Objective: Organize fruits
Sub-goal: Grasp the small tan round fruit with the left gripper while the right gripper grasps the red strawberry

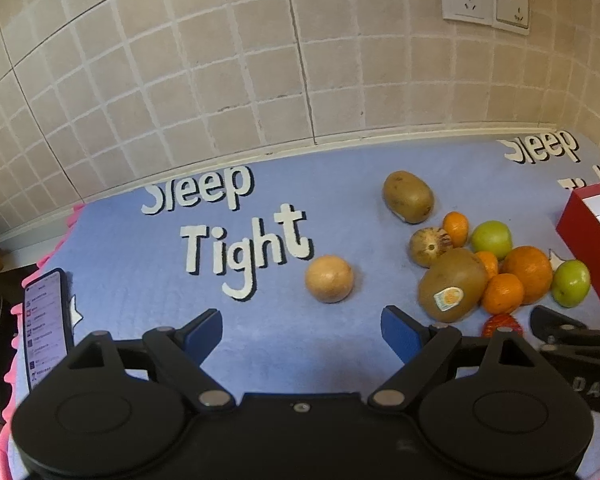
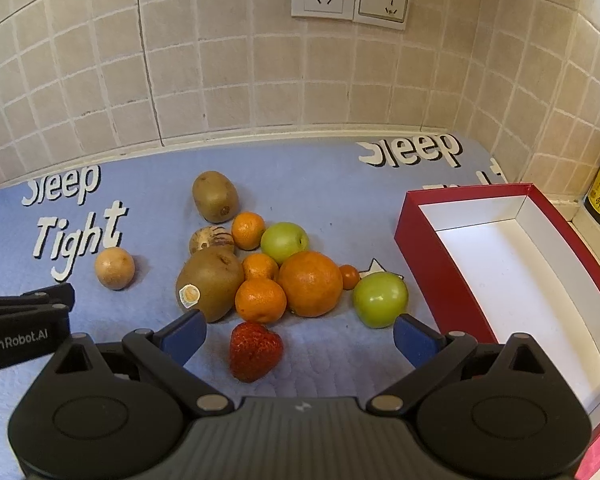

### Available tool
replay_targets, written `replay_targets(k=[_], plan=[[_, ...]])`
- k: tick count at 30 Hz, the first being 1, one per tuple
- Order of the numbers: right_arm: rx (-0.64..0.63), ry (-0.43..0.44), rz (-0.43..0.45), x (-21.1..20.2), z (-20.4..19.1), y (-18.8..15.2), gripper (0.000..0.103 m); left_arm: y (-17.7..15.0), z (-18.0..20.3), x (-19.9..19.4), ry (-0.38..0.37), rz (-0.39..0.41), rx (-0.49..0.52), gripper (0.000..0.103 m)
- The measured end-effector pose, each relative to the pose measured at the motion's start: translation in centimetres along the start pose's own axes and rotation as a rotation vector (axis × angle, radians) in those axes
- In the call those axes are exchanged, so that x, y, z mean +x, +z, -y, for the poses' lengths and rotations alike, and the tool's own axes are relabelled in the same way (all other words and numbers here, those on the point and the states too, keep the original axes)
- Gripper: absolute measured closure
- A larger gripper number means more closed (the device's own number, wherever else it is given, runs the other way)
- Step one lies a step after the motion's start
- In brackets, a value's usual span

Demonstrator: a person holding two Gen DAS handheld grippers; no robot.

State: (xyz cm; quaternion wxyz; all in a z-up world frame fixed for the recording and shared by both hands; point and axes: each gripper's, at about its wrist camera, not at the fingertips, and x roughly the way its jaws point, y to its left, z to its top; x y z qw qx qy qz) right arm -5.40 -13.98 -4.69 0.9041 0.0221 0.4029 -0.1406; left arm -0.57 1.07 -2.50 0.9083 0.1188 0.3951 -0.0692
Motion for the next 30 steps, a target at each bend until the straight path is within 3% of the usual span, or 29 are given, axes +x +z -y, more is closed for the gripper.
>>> replay_targets(k=[4, 10, 14, 19, 26, 29, 30], plan=[[0.003, 0.002, -0.001, 0.5, 0.1, -0.8, 0.002, -0.5, -2.5, 2.0, -0.081, -0.010, 0.002, 0.001], [0.016, 0.048, -0.015, 1.8, -0.1, -2.7, 0.006, -0.9, -6.6, 6.9, -0.304, -0.096, -0.094, 0.002], [0.000, 0.091, -0.026, 2.9, -1.0, -2.7, 0.009, 0.0, -6.3, 9.7, -0.333, -0.135, -0.098, 0.014], [0.027, 0.122, -0.045, 4.7, -1.2, -2.3, 0.018, 1.2, -4.6, 11.7, -0.384, -0.143, -0.045, 0.015], [0.059, 0.135, -0.100, 7.5, -1.2, -1.5, 0.025, 2.1, -2.9, 14.0, -0.389, -0.151, 0.012, 0.019], [0.067, 0.136, -0.118, 8.4, -1.0, -1.4, 0.028, 2.4, -2.4, 14.4, -0.369, -0.135, 0.028, 0.025], [0.069, 0.136, -0.123, 8.5, -1.0, -1.5, 0.030, 2.4, -2.2, 14.4, -0.361, -0.130, 0.035, 0.031]])
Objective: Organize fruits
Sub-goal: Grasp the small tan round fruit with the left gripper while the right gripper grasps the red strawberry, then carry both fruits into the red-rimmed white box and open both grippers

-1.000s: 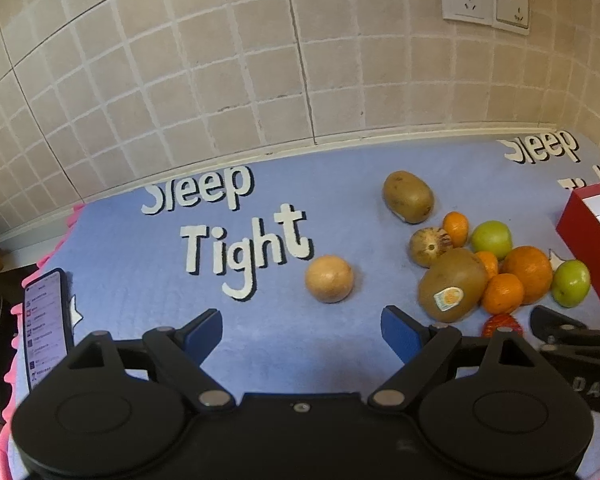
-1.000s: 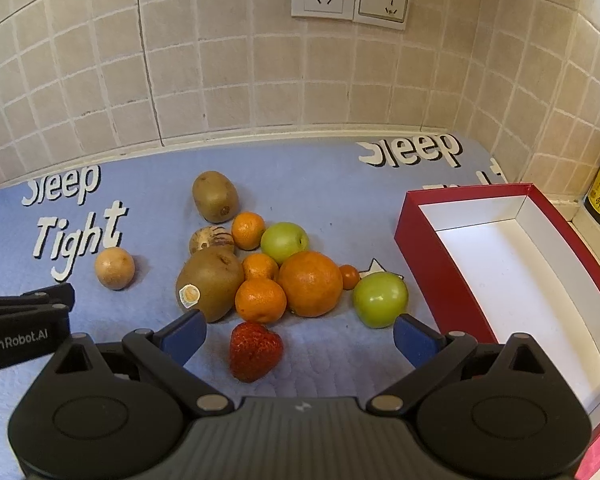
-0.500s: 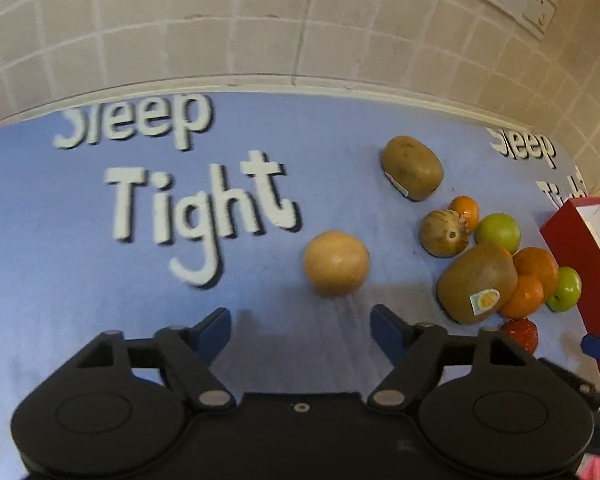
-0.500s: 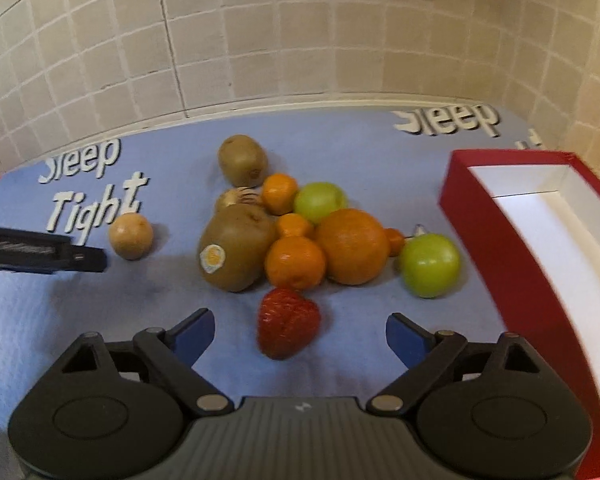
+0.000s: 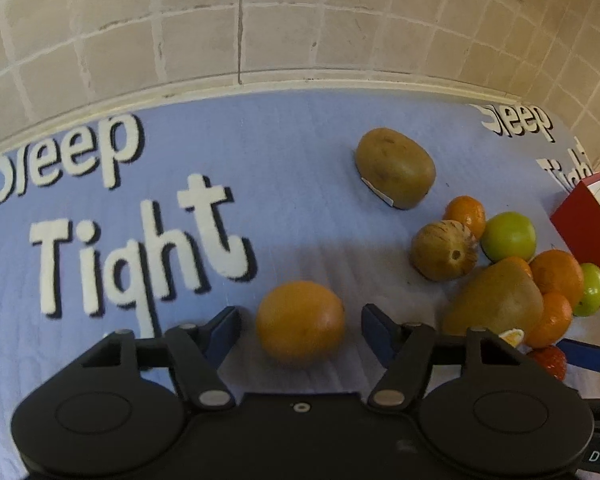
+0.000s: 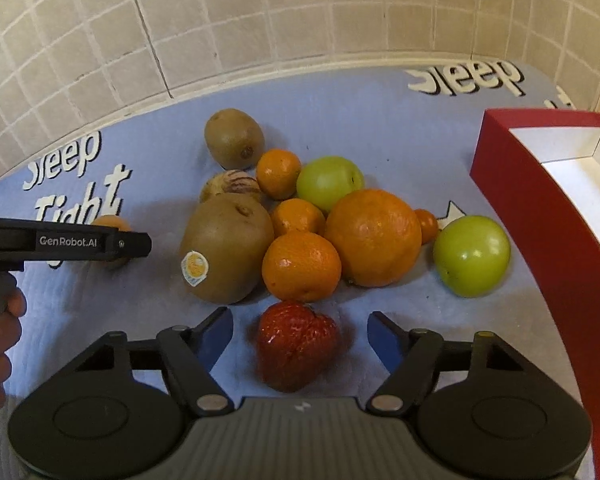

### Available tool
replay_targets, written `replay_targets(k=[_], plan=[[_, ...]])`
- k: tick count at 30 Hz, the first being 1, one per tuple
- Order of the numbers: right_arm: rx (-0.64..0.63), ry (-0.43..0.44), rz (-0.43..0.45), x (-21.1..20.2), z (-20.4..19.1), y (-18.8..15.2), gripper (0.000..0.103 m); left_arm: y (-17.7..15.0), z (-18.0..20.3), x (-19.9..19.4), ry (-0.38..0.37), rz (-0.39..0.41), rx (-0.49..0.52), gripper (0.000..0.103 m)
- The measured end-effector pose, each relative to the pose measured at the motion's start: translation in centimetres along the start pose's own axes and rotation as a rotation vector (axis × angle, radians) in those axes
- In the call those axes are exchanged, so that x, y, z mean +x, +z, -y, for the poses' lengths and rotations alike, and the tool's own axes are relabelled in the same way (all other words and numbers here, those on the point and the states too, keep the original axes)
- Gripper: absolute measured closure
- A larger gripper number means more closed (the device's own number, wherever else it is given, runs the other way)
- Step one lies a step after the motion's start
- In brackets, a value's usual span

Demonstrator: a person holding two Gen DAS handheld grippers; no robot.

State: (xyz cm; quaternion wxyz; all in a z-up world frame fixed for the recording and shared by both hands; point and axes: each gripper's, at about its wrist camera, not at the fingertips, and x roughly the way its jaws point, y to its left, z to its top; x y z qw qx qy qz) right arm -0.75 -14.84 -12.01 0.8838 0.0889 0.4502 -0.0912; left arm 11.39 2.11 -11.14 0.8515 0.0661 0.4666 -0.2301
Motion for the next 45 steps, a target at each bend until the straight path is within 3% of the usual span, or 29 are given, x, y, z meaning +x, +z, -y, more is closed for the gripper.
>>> replay_targets(k=[3, 7, 17, 24, 29, 31, 35, 40, 45], plan=[[0.002, 0.000, -0.003, 0.2, 0.0, 0.0, 0.039, -0.1, 0.4, 0.0, 0.035, 0.013, 0.030, 0.051], [0.000, 0.009, -0.002, -0.1, 0.1, -0.1, 0.059, -0.3, 0.5, -0.9, 0.034, 0.018, 0.016, 0.052], [0.031, 0.022, 0.091, -4.7, 0.9, -1.4, 0.060, -0.3, 4.0, -6.4, 0.030, 0.127, 0.085, 0.052], [0.157, 0.011, 0.259, -11.2, 5.9, -0.2, 0.060, 3.4, 11.0, -11.0, -0.094, 0.257, 0.217, 0.052], [0.220, -0.120, 0.434, -16.2, 12.1, 2.5, 0.060, 7.2, 18.1, -12.1, -0.183, 0.335, 0.337, 0.052], [0.242, -0.182, 0.461, -16.9, 15.1, 4.0, 0.060, 8.3, 21.2, -11.6, -0.221, 0.348, 0.386, 0.052], [0.293, -0.238, 0.427, -15.2, 21.6, 7.2, 0.060, 9.9, 27.4, -7.7, -0.316, 0.283, 0.477, 0.052], [0.400, -0.205, 0.238, -8.4, 28.3, 9.3, 0.060, 9.0, 32.6, 1.0, -0.368, 0.094, 0.618, 0.052], [0.433, -0.196, 0.127, -3.6, 30.2, 9.1, 0.060, 7.8, 34.7, 5.1, -0.381, 0.003, 0.735, 0.051]])
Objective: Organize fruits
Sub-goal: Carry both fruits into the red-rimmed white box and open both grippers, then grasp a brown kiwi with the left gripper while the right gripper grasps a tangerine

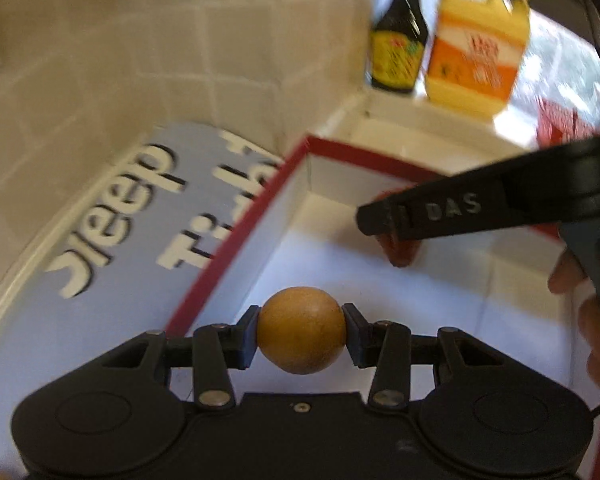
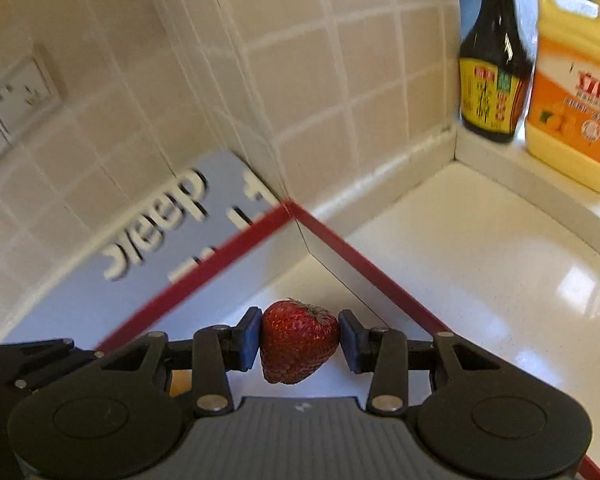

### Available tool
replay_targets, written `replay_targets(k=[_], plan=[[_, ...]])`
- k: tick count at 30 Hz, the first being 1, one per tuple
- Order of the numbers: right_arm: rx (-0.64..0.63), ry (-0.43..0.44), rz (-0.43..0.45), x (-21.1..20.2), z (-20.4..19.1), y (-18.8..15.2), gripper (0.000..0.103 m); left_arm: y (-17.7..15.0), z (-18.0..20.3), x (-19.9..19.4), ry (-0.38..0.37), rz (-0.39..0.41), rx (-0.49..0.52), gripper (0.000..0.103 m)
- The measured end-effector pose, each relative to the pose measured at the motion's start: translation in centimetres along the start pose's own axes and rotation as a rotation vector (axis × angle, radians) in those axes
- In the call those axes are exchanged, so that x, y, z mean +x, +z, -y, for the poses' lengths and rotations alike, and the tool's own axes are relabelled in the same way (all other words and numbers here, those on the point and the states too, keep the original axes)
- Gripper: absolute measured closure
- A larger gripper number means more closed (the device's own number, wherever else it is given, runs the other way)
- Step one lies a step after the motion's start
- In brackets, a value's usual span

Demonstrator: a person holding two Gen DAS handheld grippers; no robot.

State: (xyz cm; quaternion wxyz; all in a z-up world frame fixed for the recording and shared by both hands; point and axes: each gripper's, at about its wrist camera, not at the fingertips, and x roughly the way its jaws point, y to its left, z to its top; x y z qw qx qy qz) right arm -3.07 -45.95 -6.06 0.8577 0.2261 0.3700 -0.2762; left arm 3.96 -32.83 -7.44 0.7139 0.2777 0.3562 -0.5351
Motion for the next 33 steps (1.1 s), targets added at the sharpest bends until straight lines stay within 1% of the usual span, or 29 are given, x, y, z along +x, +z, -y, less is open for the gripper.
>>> replay_targets(k=[2, 6, 9, 11, 12, 13, 15, 18, 21, 23, 25, 29, 33], plan=[[0.000, -0.015, -0.014, 0.4, 0.6, -0.4, 0.059, -0.2, 0.5, 1.2, -0.003, -0.029, 0.043, 0.051], [0.006, -0.028, -0.052, 2.0, 0.9, -0.9, 0.059, -0.6, 1.2, 2.7, -0.007, -0.060, 0.080, 0.051], [-0.005, -0.034, -0.075, 3.0, 0.6, -1.4, 0.059, -1.1, 1.1, 2.8, -0.010, -0.050, 0.077, 0.050], [-0.008, -0.029, -0.074, 3.3, 0.6, -1.3, 0.058, -1.1, 0.9, 2.6, -0.011, -0.044, 0.065, 0.048], [-0.015, -0.028, -0.070, 3.3, 0.4, -1.3, 0.057, -0.8, 0.8, 2.5, -0.009, -0.034, 0.061, 0.042], [-0.022, -0.025, -0.063, 3.0, 0.3, -1.2, 0.053, -0.8, 0.7, 1.8, -0.007, -0.024, 0.059, 0.034], [-0.035, -0.027, -0.036, 1.7, 0.0, -1.0, 0.048, -0.7, 0.5, 0.2, -0.003, 0.002, 0.054, 0.031], [-0.061, -0.030, 0.032, -1.4, -0.7, -0.6, 0.047, -0.9, -0.3, -3.8, 0.023, 0.063, 0.016, 0.028], [-0.105, -0.033, 0.114, -5.7, -2.1, -0.9, 0.045, -1.8, -1.2, -9.1, 0.129, 0.140, -0.031, 0.028], [-0.142, -0.055, 0.164, -8.3, -3.8, -1.3, 0.043, -2.6, -1.7, -12.4, 0.184, 0.190, -0.066, 0.027], [-0.194, -0.074, 0.214, -11.0, -5.8, -1.9, 0.037, -3.7, -2.0, -15.4, 0.231, 0.226, -0.109, 0.026], [-0.274, -0.074, 0.262, -14.2, -9.6, -3.0, 0.034, -6.4, -3.0, -20.2, 0.320, 0.264, -0.210, 0.026], [-0.331, -0.021, 0.261, -15.9, -13.0, -4.3, 0.034, -9.4, -4.2, -23.3, 0.393, 0.270, -0.281, 0.026]])
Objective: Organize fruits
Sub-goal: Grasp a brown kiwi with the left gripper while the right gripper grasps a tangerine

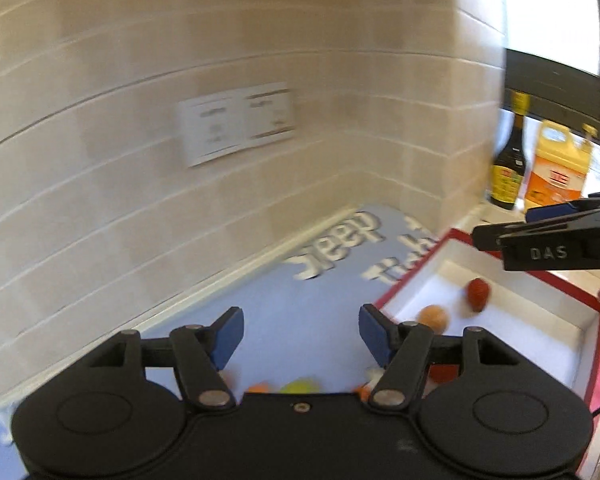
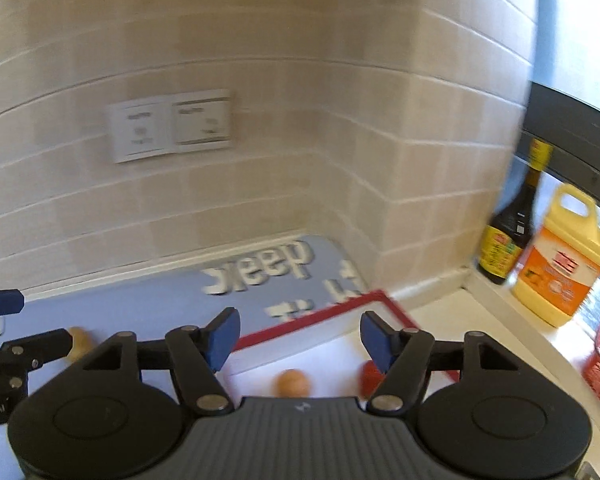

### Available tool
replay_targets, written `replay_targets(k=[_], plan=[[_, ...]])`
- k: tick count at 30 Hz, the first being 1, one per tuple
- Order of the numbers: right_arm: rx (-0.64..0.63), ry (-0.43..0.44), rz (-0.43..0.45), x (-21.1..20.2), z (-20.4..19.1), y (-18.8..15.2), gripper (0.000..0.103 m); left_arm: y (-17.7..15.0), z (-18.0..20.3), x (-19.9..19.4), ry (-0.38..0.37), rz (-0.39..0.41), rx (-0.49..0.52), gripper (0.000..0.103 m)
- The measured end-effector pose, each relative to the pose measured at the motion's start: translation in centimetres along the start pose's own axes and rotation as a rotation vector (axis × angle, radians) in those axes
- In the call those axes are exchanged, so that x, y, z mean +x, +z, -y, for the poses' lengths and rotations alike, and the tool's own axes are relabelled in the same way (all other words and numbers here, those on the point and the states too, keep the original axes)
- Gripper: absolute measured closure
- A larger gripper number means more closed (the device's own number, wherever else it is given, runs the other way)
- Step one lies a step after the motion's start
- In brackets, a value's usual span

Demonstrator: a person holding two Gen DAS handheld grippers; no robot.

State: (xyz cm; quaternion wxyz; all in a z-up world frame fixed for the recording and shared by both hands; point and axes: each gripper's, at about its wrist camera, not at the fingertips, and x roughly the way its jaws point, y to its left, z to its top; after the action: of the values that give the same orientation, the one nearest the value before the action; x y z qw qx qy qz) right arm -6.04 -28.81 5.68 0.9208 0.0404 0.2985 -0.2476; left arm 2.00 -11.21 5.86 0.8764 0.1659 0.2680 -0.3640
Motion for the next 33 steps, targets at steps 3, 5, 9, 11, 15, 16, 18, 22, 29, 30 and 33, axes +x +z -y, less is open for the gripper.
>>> replay_targets(k=[3, 5, 9, 11, 15, 16, 18, 22, 29, 30, 33], plan=[[-0.034, 0.033, 0.002, -0.8, -2.4, -0.2, 0.034, -1.5, -2.3, -1.5, 0.050, -0.006, -0.046, 0.026], [-0.054, 0.052, -0.002, -1.2, -3.9, -0.3, 0.034, -2.5, -3.7, -2.1, 0.075, -0.014, -0.075, 0.026], [-0.088, 0.081, -0.024, -1.0, -6.4, -1.0, 0.034, -5.0, -6.3, -2.8, 0.121, -0.049, -0.122, 0.026], [-0.089, 0.107, -0.041, -0.8, -6.9, -1.9, 0.034, -6.5, -7.3, -2.7, 0.145, -0.080, -0.137, 0.026], [-0.071, 0.197, -0.089, 0.2, -7.6, -4.4, 0.035, -9.4, -8.8, -1.7, 0.144, -0.144, -0.155, 0.026], [-0.067, 0.219, -0.107, 0.6, -7.8, -5.3, 0.035, -10.0, -8.8, -1.2, 0.136, -0.162, -0.156, 0.026], [-0.052, 0.267, -0.145, 1.2, -8.2, -7.0, 0.036, -11.2, -8.7, 0.1, 0.107, -0.190, -0.154, 0.026], [0.003, 0.362, -0.265, 3.1, -9.8, -10.6, 0.045, -13.3, -8.2, 3.0, 0.025, -0.241, -0.124, 0.026], [-0.046, 0.418, -0.295, 5.6, -12.3, -12.7, 0.045, -13.1, -10.7, 6.5, -0.201, -0.280, -0.347, 0.028], [-0.060, 0.418, -0.292, 5.8, -12.7, -12.7, 0.045, -12.9, -10.7, 6.9, -0.217, -0.284, -0.358, 0.026], [-0.095, 0.416, -0.298, 7.0, -14.1, -12.7, 0.044, -12.9, -10.0, 8.3, -0.261, -0.305, -0.357, 0.021]])
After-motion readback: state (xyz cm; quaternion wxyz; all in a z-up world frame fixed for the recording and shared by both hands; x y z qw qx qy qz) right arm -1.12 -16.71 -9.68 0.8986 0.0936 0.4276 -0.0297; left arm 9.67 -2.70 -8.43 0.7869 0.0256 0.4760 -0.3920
